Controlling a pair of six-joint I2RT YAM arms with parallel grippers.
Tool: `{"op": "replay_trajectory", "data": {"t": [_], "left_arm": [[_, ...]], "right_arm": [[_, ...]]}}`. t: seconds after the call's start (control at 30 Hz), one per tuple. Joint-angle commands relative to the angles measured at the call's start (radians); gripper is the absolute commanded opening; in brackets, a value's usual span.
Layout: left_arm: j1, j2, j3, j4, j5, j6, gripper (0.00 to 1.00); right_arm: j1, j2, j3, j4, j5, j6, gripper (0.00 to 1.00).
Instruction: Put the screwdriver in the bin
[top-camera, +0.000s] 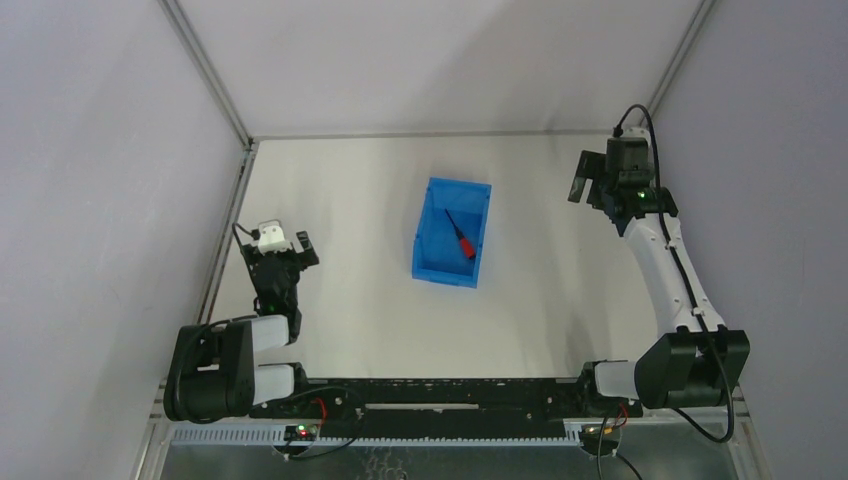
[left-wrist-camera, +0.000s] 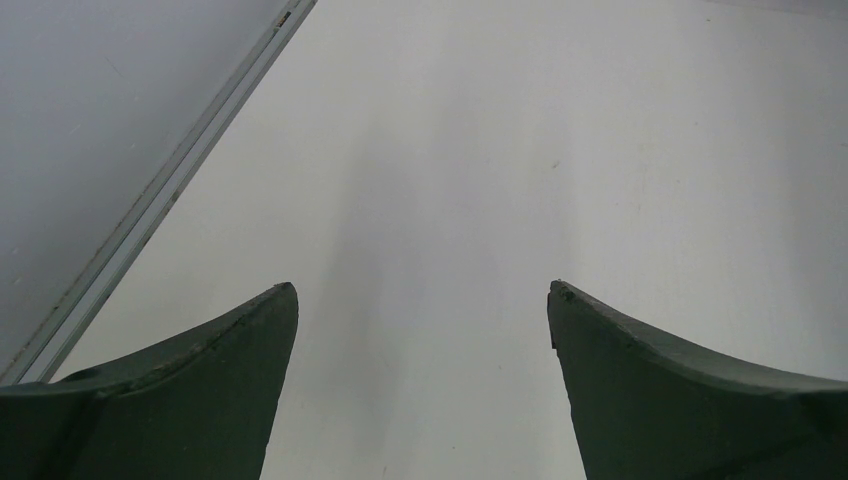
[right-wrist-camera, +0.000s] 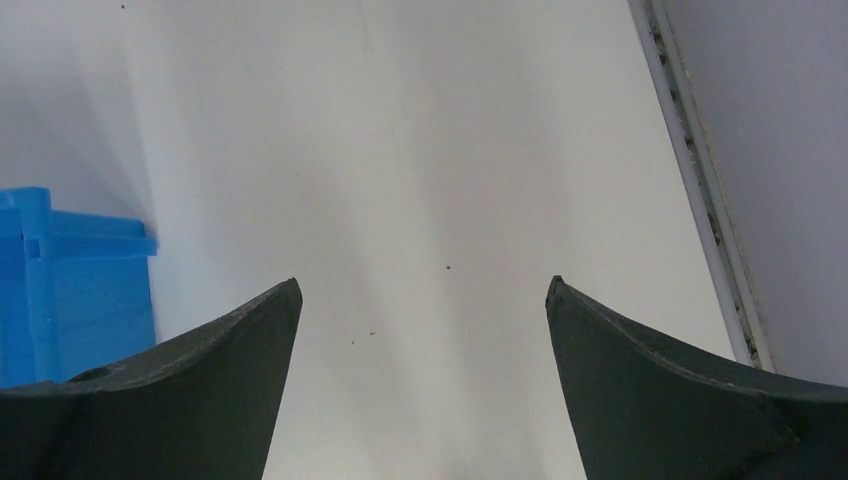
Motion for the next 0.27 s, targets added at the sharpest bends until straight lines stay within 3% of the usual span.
{"op": "replay_trajectory", "data": {"t": [0.0, 0.23], "left_arm": [[-0.004, -0.009, 0.039, 0.066, -0.004, 0.008, 1.00], [-0.005, -0.009, 0.039, 0.065, -0.003, 0.007, 1.00]], "right_arm": [[-0.009, -0.003, 0.003, 0.028, -0.008, -0.044, 1.00], [-0.013, 0.010, 0.003, 0.024, -0.018, -0.038, 1.00]]}}
